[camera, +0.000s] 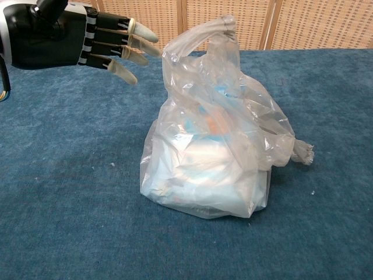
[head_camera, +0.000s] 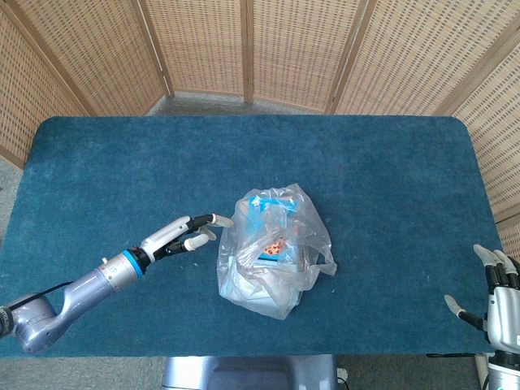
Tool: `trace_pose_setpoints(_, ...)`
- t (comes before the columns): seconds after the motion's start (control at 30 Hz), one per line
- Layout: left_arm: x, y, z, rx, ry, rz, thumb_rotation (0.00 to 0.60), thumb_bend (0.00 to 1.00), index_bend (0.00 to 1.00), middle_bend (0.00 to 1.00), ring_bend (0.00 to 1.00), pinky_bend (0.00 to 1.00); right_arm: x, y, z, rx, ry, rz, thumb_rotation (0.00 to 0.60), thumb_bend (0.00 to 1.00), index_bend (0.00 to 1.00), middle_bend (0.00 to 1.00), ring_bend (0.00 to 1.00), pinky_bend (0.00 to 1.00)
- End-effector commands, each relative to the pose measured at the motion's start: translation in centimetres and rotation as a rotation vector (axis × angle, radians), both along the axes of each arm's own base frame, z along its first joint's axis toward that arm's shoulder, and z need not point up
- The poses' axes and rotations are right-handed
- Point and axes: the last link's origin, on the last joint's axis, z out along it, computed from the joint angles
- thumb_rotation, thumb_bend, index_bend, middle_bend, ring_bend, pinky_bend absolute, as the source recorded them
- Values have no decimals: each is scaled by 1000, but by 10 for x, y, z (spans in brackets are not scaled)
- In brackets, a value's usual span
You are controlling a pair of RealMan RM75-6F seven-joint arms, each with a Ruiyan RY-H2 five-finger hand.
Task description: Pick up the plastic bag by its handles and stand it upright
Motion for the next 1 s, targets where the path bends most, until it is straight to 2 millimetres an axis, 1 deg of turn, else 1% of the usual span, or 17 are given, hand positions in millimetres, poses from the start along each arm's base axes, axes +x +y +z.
trace_pose_setpoints(0.03, 5, 0, -7, -23, -5, -9, 0, 46, 197, 175, 133, 253, 0, 0, 0, -2, 1, -1, 598, 127, 130, 208, 144, 101)
trace_pose_setpoints(0.2, 22, 1, -20, -58, -5, -63, 0, 46, 196, 175, 133, 253, -1, 2, 2, -10, 1, -8, 600, 127, 130, 208, 145, 101)
trace_pose_setpoints(0.3, 29, 0, -29, -79, 26, -99, 0, 46, 197, 175, 133, 253, -2, 4, 3, -14, 0, -11, 600, 127, 130, 208, 144, 102)
trace_pose_setpoints(0.43, 25, -1, -41, -117, 96, -112, 0, 46, 197, 175, 133, 253, -4, 5, 5, -22, -1, -14, 600, 127, 130, 208, 144, 104)
trace_pose_setpoints(0.53, 20, 0, -47, -128, 118, -93, 0, 46, 197, 175, 133, 253, -4, 6, 4, -24, -5, -15, 600, 127, 130, 208, 144, 105)
trace_pose_setpoints(0.7, 13, 3, -53, -131, 147, -70, 0, 46, 197, 174, 133, 257, -4, 6, 4, -25, -7, -9, 600, 127, 130, 208, 144, 105)
trace_pose_setpoints(0.77, 9, 4, -52, -134, 165, -60, 0, 46, 196, 175, 133, 260, -4, 6, 4, -28, -7, -7, 599, 127, 130, 208, 144, 106)
trace_pose_setpoints(0.87, 6, 5, -46, -125, 179, -51, 0, 46, 197, 175, 133, 261, -3, 7, 4, -30, -7, -5, 598, 128, 130, 208, 144, 105)
trace_pose_setpoints(1.0, 14, 2, -27, -110, 108, -30, 0, 46, 196, 175, 133, 261, -2, 7, 4, -31, -7, 2, 600, 127, 129, 208, 143, 105)
